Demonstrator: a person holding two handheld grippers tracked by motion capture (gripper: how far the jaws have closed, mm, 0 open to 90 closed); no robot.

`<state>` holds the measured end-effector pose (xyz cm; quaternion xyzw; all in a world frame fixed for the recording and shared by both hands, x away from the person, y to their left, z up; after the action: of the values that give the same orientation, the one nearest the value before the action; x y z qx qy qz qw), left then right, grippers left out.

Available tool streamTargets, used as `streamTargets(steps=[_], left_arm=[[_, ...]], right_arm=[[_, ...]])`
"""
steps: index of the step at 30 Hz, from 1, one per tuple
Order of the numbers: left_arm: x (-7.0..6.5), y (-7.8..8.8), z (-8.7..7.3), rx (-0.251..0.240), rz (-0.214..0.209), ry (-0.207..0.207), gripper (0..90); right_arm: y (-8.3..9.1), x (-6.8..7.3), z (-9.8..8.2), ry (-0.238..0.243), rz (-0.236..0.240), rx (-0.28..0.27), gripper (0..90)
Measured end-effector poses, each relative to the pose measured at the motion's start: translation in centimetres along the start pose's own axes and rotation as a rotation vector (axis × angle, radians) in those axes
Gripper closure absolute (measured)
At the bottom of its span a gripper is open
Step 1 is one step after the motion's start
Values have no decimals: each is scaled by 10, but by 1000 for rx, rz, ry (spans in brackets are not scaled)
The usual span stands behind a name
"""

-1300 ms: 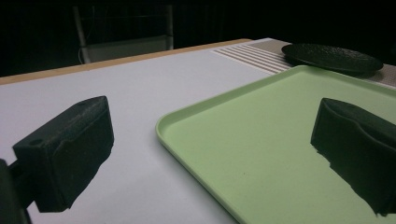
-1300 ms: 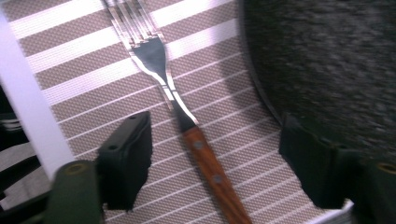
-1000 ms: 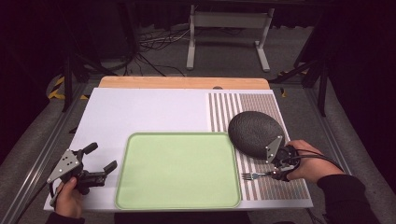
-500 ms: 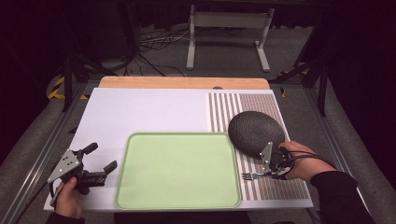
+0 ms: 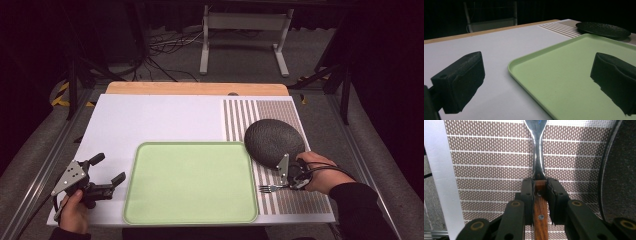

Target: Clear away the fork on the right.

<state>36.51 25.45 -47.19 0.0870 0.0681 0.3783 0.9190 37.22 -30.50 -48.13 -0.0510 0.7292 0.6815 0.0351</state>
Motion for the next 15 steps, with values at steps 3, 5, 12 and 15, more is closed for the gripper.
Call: streamTargets(steps=[3, 5, 12, 15], left_arm=[[0, 0, 0, 0, 0, 1, 1], [0, 0, 0, -1, 1, 1, 0], [0, 0, 0, -3, 1, 1, 1], [0, 1, 0, -4, 1, 1, 1]], right_arm=[[0, 0, 0, 19, -6, 4, 777], [0, 0, 1, 25, -5, 13, 780], [2, 2, 0, 34, -4, 19, 782], [7, 2, 0, 27, -15, 25, 783]])
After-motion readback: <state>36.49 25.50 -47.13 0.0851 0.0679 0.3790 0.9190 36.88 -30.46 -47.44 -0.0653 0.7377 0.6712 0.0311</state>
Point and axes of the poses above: each handheld gripper's, and its own axes: y roughly backward along the jaws, z roughly out of its top, x roughly to its left, the point moved 7 cm from there along -y, roughly forward along the jaws, and after that the axes turned 4 degrees about -z, right-handed, at the moved point
